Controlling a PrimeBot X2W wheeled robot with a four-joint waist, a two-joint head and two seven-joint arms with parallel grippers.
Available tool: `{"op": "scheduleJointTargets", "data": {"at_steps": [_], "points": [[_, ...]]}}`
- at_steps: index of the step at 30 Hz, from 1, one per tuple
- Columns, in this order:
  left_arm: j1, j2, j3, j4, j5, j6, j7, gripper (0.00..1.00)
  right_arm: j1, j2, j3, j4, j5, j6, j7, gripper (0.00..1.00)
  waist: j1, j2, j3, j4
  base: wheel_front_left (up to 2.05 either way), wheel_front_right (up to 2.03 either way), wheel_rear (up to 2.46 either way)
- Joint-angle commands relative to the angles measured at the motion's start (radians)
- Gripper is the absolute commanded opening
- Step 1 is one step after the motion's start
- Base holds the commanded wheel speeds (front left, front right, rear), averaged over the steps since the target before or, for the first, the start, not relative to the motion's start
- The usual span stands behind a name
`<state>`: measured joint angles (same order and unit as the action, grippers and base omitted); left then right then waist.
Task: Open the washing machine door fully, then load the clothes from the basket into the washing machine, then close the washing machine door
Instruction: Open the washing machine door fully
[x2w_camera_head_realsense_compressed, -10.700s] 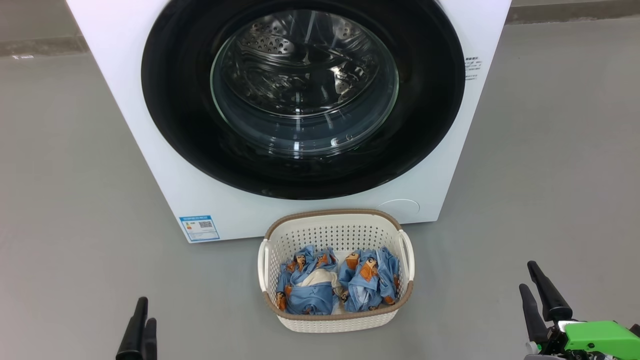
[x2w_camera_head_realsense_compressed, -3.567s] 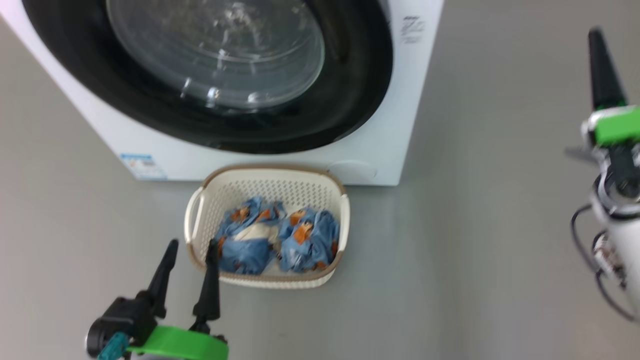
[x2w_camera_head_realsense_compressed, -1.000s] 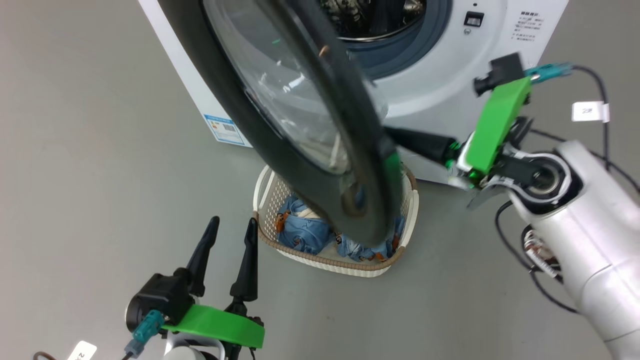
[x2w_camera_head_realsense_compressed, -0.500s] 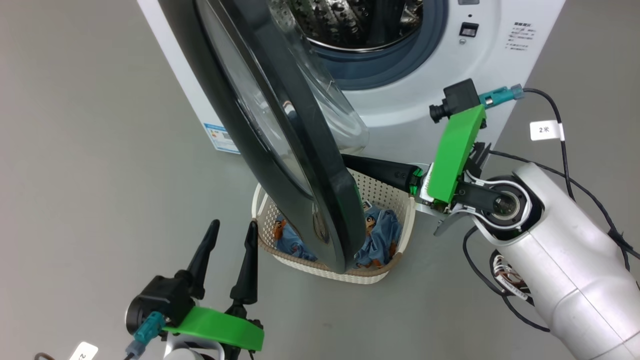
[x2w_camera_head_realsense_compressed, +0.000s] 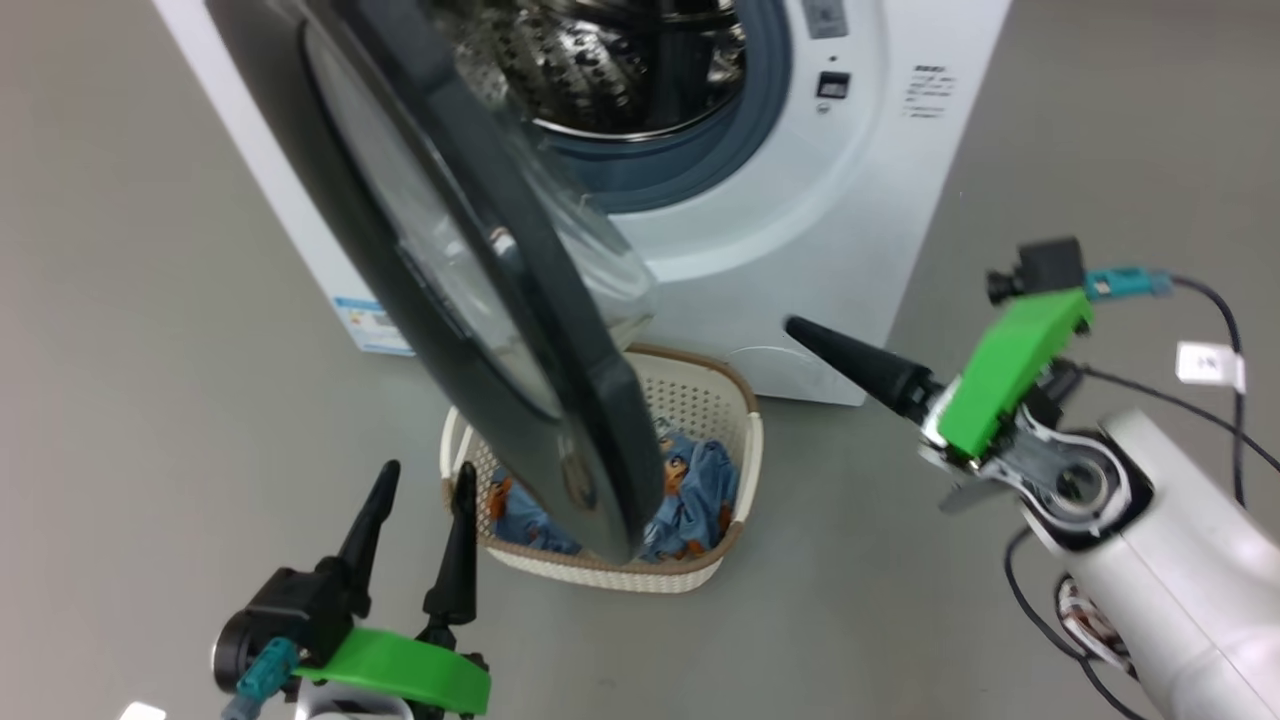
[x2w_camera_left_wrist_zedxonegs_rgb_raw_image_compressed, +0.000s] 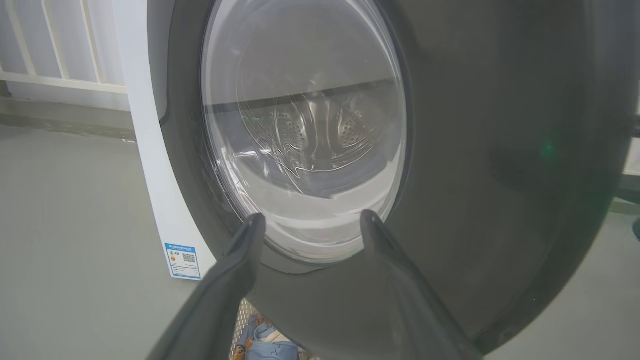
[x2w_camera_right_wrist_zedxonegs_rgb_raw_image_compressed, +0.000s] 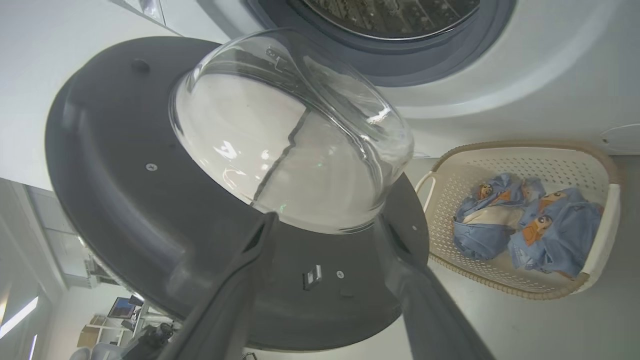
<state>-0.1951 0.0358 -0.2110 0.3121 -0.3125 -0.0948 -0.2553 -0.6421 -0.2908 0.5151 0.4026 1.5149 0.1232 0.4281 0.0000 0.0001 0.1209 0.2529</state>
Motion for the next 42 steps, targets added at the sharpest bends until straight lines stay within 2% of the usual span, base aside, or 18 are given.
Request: {"op": "scheduleJointTargets", "data": {"at_steps": [1, 7, 15, 28, 32, 35, 36, 42], "points": [[0.005, 0.014, 0.043, -0.014, 0.013, -0.005, -0.006, 1.0, 0.035, -0.012, -0.003, -0.026, -0.013, 0.008, -0.031, 1.0, 0.0, -0.0001, -0.031, -0.039, 0.0, 0.0, 0.0], [0.043, 0.014, 0.085, -0.008, 0.028, -0.015, -0.006, 1.0, 0.138, -0.055, -0.019, -0.031, 0.004, 0.008, -0.118, 1.0, 0.0, -0.0001, -0.067, -0.087, 0.0, 0.0, 0.0], [0.093, 0.015, 0.136, -0.009, 0.039, -0.021, -0.006, 1.0, 0.237, -0.095, 0.002, -0.03, -0.034, 0.008, -0.243, 1.0, 0.0, -0.0001, -0.11, -0.139, 0.0, 0.0, 0.0], [0.131, 0.015, 0.174, -0.013, 0.052, -0.028, -0.006, 1.0, 0.287, -0.189, 0.158, -0.013, -0.205, 0.008, -0.599, 1.0, 0.0, -0.0001, -0.128, -0.181, 0.0, 0.0, 0.0], [0.135, 0.015, 0.181, -0.015, 0.055, -0.029, -0.006, 1.0, 0.287, -0.206, 0.201, 0.002, -0.244, 0.008, -0.672, 1.0, 0.0, -0.0001, -0.13, -0.191, 0.0, 0.0, 0.0], [0.137, 0.015, 0.185, -0.018, 0.062, -0.03, -0.006, 1.0, 0.287, -0.207, 0.19, 0.014, -0.269, 0.008, -0.688, 1.0, 0.0, -0.0001, -0.13, -0.197, 0.0, 0.0, 0.0], [0.138, 0.015, 0.186, -0.019, 0.064, -0.03, -0.006, 1.0, 0.289, -0.198, 0.129, 0.009, -0.314, 0.008, -0.689, 1.0, 0.0, -0.0001, -0.128, -0.201, 0.0, 0.0, 0.0], [0.132, 0.015, 0.187, -0.021, 0.062, -0.03, -0.006, 1.0, 0.356, -0.156, -0.054, -0.041, -0.53, 0.008, -0.69, 1.0, 0.0, -0.0001, -0.122, -0.199, 0.0, 0.0, 0.0]]}}
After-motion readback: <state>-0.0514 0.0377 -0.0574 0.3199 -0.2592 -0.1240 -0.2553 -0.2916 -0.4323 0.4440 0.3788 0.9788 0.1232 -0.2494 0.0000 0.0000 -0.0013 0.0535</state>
